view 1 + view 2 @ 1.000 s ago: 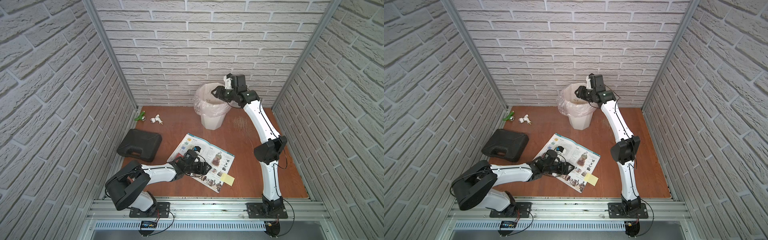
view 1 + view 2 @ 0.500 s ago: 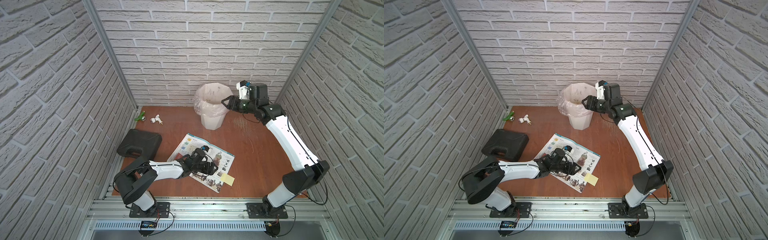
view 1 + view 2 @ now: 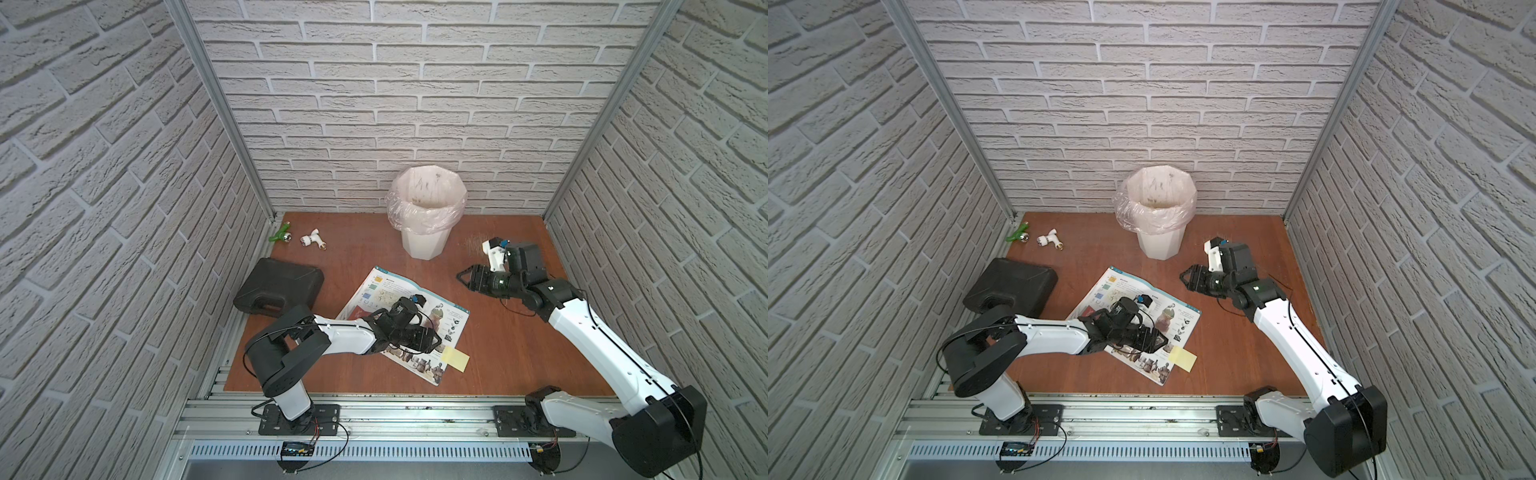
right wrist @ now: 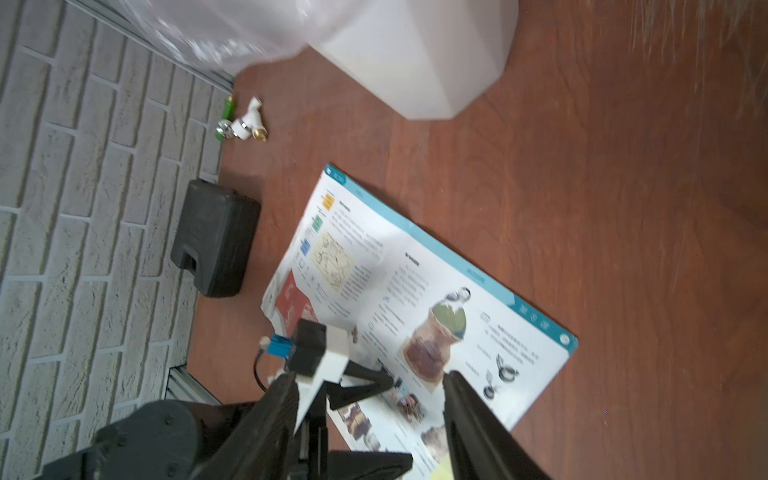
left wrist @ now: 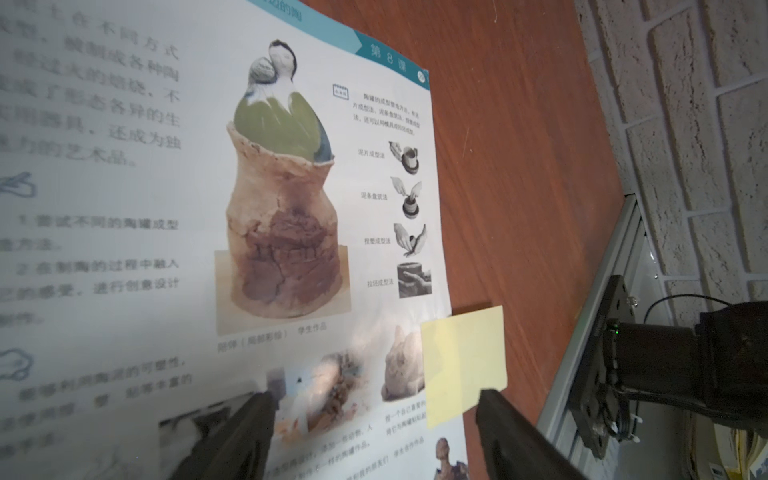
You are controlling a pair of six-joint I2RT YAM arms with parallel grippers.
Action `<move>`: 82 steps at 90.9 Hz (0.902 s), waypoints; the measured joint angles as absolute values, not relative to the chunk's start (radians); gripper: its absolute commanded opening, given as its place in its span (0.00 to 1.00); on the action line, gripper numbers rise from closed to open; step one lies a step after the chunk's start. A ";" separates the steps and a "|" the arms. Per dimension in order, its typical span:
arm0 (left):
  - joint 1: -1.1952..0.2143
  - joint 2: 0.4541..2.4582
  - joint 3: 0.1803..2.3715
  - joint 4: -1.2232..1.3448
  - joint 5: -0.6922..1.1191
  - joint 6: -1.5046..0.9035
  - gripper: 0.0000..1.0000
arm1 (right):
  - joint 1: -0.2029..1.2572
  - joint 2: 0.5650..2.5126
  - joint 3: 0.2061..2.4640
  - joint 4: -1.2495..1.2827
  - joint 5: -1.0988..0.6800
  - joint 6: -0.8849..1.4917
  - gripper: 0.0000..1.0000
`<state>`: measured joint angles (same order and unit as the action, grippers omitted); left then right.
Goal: Peel off the used sticky note
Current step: Tear off the note from the book.
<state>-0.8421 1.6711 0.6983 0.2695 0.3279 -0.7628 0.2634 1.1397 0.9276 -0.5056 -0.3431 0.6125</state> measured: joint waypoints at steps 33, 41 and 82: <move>-0.868 1.700 0.719 0.288 0.354 -0.762 0.74 | 0.263 1.063 0.570 -0.506 -0.408 0.663 0.57; -0.880 1.701 0.719 0.288 0.362 -0.761 0.73 | 0.263 1.043 0.525 -0.514 -0.421 0.665 0.57; -0.927 1.703 0.719 0.273 0.430 -0.739 0.72 | 0.264 1.102 0.389 -0.466 -0.535 0.665 0.57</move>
